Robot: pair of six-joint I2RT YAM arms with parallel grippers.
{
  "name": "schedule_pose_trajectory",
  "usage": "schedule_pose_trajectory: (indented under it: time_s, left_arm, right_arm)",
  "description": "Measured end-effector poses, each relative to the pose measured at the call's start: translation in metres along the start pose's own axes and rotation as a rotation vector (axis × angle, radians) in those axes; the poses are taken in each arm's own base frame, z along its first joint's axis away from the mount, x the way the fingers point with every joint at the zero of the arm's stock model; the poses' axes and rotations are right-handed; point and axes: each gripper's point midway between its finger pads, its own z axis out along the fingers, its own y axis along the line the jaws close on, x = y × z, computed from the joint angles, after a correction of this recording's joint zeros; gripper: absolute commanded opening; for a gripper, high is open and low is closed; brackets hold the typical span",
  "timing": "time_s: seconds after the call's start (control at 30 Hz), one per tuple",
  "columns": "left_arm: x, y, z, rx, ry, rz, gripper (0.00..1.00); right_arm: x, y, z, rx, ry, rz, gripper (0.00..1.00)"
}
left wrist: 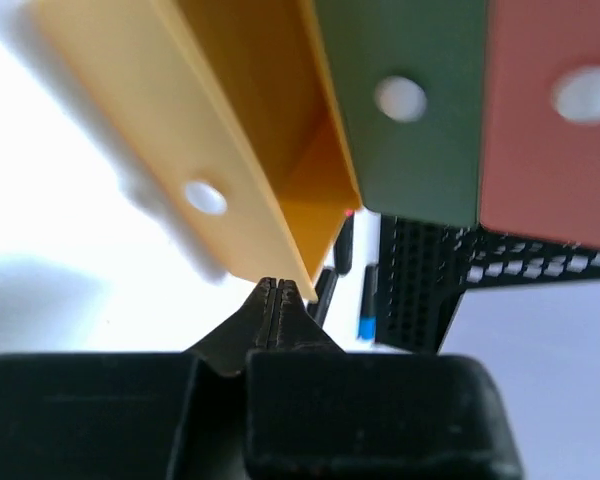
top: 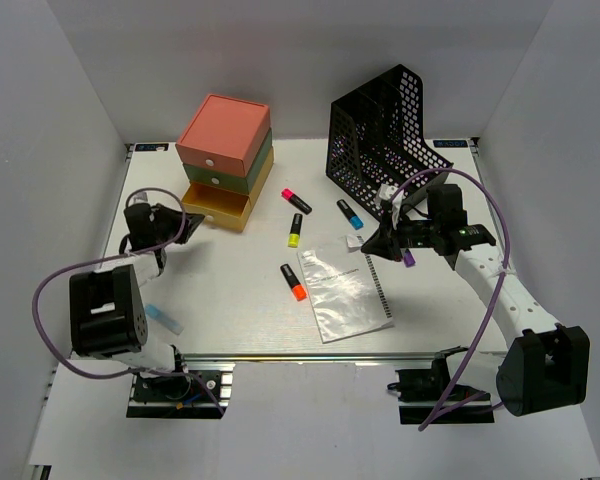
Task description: Organize the desk
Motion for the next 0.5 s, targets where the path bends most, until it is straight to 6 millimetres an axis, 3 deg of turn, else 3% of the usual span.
schedule_pose_trajectory:
  time_s: [0.1, 0.17, 0.27, 0.4, 0.43, 0.5]
  left_arm:
    - [0.005, -0.023, -0.008, -0.004, 0.053, 0.092, 0.0]
    - [0.018, -0.038, -0.018, 0.004, 0.092, 0.156, 0.08]
    - [0.046, -0.059, -0.04, 0.012, 0.165, 0.251, 0.27]
    - [0.087, -0.093, -0.067, 0.055, 0.257, 0.373, 0.39]
    - [0.098, -0.101, -0.071, 0.062, 0.278, 0.399, 0.4]
    - [0.123, -0.112, -0.077, 0.066, 0.329, 0.452, 0.44]
  right_arm:
    - [0.002, -0.003, 0.0, 0.022, 0.01, 0.016, 0.02]
    - [0.003, -0.007, -0.001, 0.047, 0.019, 0.038, 0.01]
    - [0.003, -0.016, -0.002, 0.1, 0.027, 0.072, 0.07]
    - [0.007, -0.033, -0.004, 0.178, 0.039, 0.137, 0.26]
    - [0.01, -0.037, -0.004, 0.198, 0.043, 0.159, 0.4]
    - [0.016, -0.046, -0.006, 0.236, 0.055, 0.205, 0.55]
